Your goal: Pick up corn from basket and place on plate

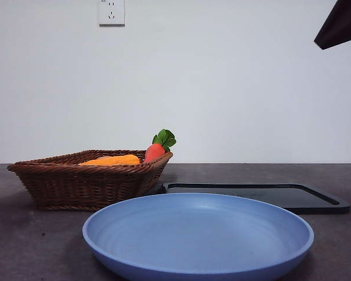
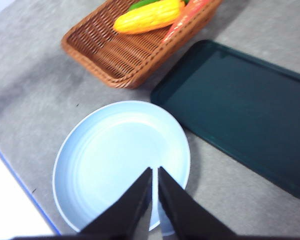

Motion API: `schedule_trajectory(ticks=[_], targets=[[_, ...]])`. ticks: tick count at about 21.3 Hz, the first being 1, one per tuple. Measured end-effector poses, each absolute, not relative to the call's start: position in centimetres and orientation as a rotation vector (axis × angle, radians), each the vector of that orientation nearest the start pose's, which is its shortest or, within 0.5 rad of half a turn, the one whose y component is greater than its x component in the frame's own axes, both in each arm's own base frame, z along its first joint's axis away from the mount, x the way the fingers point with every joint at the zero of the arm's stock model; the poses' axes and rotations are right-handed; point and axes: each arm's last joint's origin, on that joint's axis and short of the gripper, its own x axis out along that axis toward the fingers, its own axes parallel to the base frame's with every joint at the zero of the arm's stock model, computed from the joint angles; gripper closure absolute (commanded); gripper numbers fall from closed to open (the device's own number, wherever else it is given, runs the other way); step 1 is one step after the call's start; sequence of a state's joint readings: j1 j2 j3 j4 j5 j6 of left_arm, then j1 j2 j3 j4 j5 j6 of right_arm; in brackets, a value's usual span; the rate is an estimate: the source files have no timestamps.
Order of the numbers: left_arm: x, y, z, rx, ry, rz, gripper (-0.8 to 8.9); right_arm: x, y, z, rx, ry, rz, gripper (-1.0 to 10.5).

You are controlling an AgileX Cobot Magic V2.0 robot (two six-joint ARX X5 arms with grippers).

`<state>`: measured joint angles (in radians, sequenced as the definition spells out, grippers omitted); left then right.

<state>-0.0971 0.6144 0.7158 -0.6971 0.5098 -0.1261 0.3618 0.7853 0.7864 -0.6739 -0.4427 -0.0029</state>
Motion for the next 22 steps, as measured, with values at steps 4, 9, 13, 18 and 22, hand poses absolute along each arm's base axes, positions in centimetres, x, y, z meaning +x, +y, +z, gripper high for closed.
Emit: schedule_trajectory(ticks=[4,9,13,18,22], targets=[[11.7,-2.5,28.8,-0.235,0.628,-0.538,8.06,13.8,6.6,29.1,0.023,0.693,0.778,9.4],[11.8,-2.5,28.8,-0.235,0.624,-0.539,5.39,13.8,6.6,29.1,0.024,0.693,0.778,7.6],[11.8,-2.5,28.8,-0.235,0.623,-0.538,3.89,13.9,6.6,29.1,0.049,0.706,0.767,6.7],[11.8,-2.5,28.8,-0.235,0.624,-0.538,3.89,15.5,7.3,27.7,0.099,0.824,0.737,6.7],[11.8,-2.5,28.8,-0.235,0.624,-0.538,3.89,17.7,8.1,25.3,0.114,0.978,0.718,6.8]])
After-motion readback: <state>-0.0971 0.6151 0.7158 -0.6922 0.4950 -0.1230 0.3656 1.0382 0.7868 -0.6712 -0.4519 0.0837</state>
